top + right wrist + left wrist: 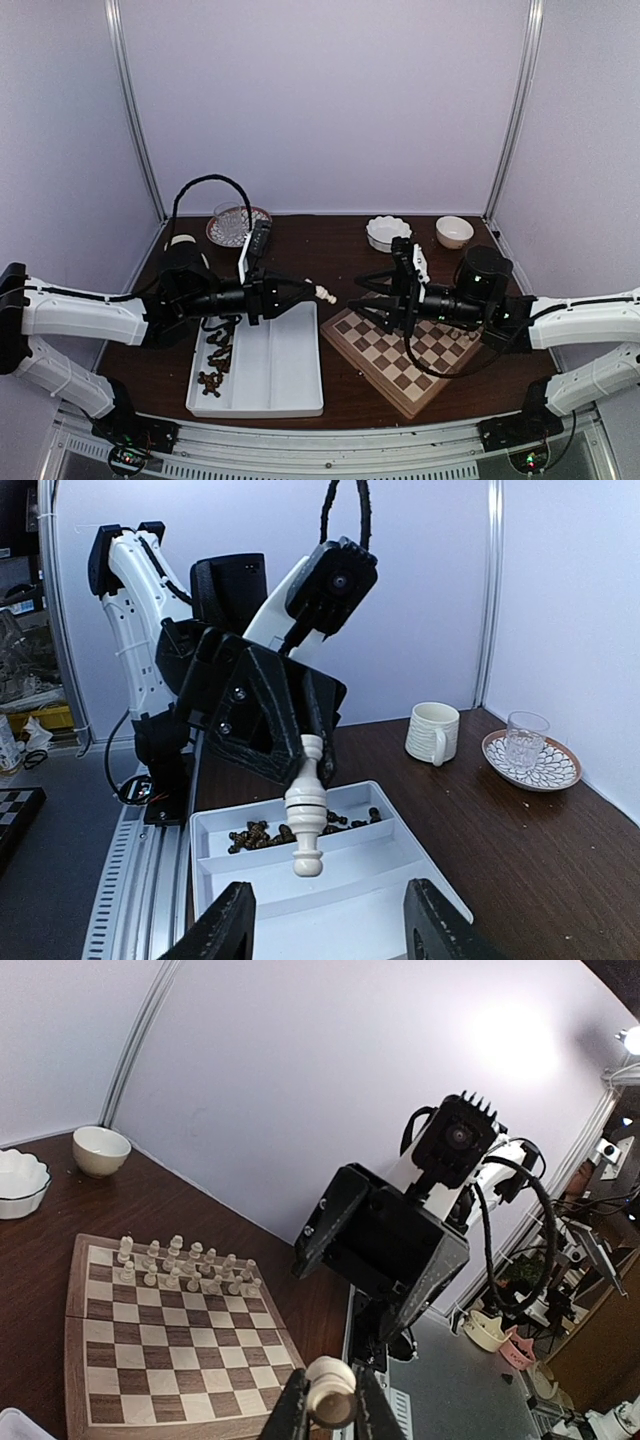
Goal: Set up the chess pieces on the board
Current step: Pick up the pawn from the chess pile.
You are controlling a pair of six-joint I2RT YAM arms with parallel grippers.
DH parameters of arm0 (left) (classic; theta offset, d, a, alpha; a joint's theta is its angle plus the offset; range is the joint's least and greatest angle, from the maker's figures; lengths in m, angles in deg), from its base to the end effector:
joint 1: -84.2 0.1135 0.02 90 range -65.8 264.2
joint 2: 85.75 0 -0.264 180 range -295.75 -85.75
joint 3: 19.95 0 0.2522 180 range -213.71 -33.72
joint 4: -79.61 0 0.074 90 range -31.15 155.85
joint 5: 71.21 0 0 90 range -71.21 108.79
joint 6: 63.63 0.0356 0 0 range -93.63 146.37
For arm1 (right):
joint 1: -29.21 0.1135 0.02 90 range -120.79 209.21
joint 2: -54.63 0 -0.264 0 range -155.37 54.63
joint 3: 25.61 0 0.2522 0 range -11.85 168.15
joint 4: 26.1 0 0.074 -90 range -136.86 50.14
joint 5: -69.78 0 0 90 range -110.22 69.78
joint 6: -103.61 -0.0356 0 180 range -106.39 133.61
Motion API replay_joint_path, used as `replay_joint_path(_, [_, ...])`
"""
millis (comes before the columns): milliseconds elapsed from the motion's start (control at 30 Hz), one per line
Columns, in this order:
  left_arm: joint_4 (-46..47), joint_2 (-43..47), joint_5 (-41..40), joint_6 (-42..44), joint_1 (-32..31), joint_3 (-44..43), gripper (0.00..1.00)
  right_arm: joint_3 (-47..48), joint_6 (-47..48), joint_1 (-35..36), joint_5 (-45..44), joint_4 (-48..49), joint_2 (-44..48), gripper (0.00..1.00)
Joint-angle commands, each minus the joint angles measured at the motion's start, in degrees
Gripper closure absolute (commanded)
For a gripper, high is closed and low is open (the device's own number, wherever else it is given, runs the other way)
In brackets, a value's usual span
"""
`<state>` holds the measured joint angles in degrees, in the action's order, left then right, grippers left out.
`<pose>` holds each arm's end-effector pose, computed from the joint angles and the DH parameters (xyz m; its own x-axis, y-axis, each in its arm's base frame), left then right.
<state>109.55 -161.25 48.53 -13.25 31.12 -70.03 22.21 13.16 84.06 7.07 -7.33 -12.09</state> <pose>0.1578 -0.2395 0.2691 -0.5956 -0.1290 -0.7928 0.7937 0.0570 -0.6056 0.1363 0.2219 0.2741 -0.0091 -0.0008 -1.0000 -0.9906 0.1368 0.0089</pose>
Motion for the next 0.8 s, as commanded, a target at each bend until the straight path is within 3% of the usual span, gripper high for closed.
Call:
replay_joint_path(0, [10.1, 0.4, 2.1, -0.4, 0.3, 0.8, 0.98, 1.6, -3.4, 0.8, 4.9, 3.3, -2.2, 0.46])
replay_joint_path(500, [15.4, -3.3, 6.4, -2.2, 0.3, -0.2, 0.99, 3.3, -7.9, 2.6, 6.6, 5.2, -4.1, 0.52])
replay_joint_path(767, [15.5, -3.8, 6.2, -2.2, 0.3, -0.1, 0.99, 4.0, -7.8, 3.9, 5.5, 4.6, -4.4, 0.63])
